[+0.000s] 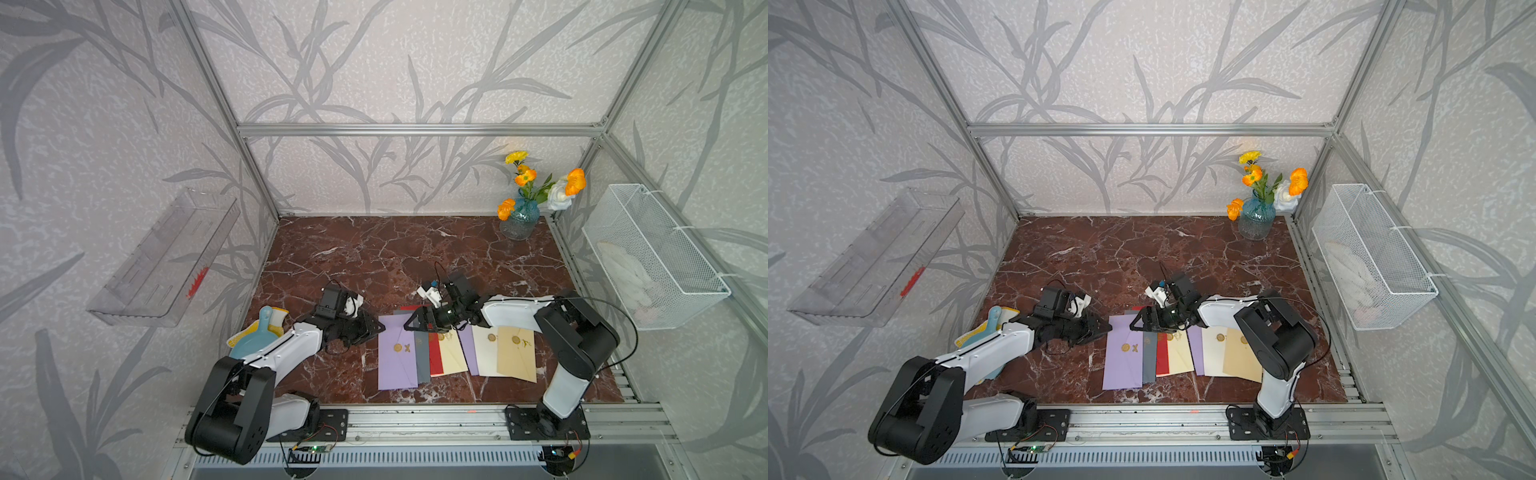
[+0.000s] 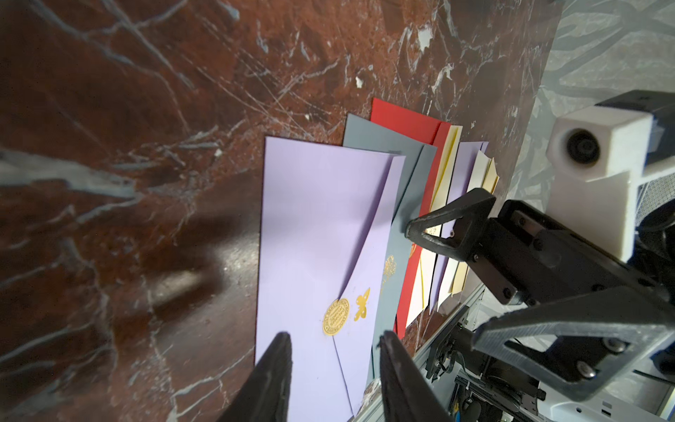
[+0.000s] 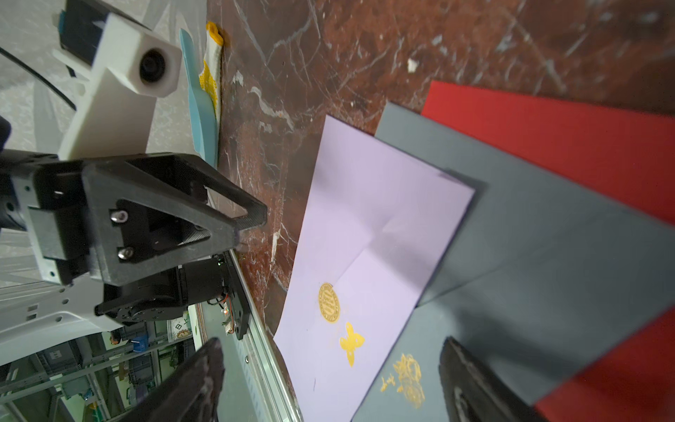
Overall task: Open the envelope
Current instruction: Pick up the envelope from the envelope.
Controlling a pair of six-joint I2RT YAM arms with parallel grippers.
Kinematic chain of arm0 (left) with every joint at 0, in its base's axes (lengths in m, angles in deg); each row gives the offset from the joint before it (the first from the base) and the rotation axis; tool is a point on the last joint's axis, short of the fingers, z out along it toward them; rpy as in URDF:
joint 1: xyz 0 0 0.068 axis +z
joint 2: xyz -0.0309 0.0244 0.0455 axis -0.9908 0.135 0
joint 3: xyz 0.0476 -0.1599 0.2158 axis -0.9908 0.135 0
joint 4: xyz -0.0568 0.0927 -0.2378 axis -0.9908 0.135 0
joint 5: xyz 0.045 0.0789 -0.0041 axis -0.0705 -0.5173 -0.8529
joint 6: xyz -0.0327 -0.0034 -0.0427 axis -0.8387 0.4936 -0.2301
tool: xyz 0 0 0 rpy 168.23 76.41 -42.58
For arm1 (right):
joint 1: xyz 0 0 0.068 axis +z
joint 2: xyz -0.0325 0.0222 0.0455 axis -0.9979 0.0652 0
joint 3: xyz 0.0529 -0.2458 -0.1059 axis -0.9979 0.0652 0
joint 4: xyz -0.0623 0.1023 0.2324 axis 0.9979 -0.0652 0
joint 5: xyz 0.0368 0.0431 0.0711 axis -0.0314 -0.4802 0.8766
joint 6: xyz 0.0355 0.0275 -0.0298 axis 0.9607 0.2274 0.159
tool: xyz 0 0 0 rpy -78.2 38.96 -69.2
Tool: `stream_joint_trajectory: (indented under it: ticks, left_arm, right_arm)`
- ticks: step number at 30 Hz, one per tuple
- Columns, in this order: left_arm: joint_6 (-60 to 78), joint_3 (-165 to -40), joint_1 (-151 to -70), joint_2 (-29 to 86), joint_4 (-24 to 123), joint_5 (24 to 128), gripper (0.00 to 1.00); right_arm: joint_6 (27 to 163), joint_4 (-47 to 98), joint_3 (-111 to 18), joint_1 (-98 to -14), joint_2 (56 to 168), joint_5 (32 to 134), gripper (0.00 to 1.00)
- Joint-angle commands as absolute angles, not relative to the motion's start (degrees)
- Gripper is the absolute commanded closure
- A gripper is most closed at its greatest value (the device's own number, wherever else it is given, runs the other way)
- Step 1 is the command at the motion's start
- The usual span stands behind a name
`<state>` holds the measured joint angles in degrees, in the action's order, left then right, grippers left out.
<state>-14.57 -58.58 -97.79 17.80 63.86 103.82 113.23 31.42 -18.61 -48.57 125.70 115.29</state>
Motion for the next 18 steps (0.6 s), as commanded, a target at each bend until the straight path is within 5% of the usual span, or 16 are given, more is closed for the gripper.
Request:
stream_joint_trajectory:
  ticks: [1, 18]
  left_arm:
    - [-13.6, -58.8, -98.1, 19.5, 66.3, 103.8, 0.58]
    - [-13.8, -58.4, -99.2, 32.2, 60.3, 105.1, 0.56]
  right_arm:
    - [115.5, 30.3, -17.3, -47.8, 125.8, 115.5, 0.09]
    - [120.1, 33.6, -19.4, -47.0, 131.3, 117.7, 0.09]
